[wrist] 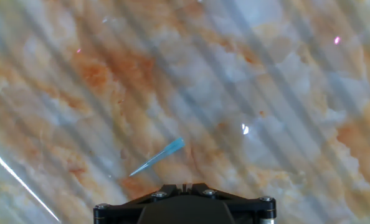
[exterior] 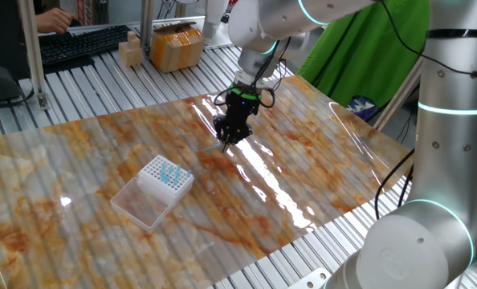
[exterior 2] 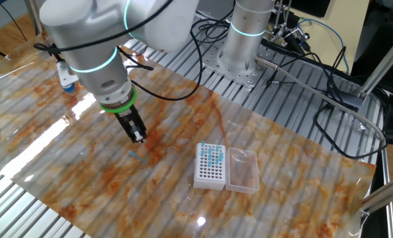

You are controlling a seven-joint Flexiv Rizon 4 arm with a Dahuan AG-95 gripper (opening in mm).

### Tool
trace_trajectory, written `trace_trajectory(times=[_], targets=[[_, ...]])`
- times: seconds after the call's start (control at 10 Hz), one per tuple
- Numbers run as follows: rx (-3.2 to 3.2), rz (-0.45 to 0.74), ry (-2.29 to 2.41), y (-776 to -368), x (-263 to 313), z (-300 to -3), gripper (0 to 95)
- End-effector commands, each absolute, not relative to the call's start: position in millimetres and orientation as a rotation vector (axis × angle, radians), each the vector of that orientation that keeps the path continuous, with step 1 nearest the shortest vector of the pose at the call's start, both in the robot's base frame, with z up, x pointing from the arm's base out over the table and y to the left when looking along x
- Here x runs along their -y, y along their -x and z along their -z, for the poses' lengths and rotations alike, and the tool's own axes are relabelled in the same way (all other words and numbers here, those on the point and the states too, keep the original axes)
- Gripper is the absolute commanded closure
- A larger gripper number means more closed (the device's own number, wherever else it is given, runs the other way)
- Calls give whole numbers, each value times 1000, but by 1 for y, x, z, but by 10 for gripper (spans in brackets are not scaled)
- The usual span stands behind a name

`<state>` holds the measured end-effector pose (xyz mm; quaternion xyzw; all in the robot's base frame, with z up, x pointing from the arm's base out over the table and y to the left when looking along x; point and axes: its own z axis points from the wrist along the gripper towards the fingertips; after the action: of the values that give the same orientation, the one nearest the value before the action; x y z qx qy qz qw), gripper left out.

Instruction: Insert a medium pipette tip into the holder for medium pipette tips

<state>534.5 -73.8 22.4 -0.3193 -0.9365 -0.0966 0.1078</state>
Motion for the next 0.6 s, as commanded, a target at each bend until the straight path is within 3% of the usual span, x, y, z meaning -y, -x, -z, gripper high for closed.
trace_trajectory(times=[0.1, 0.6], targets=[[2697, 282, 1029, -536, 75, -22, 950], [2546, 380, 1150, -545, 84, -25, 950]])
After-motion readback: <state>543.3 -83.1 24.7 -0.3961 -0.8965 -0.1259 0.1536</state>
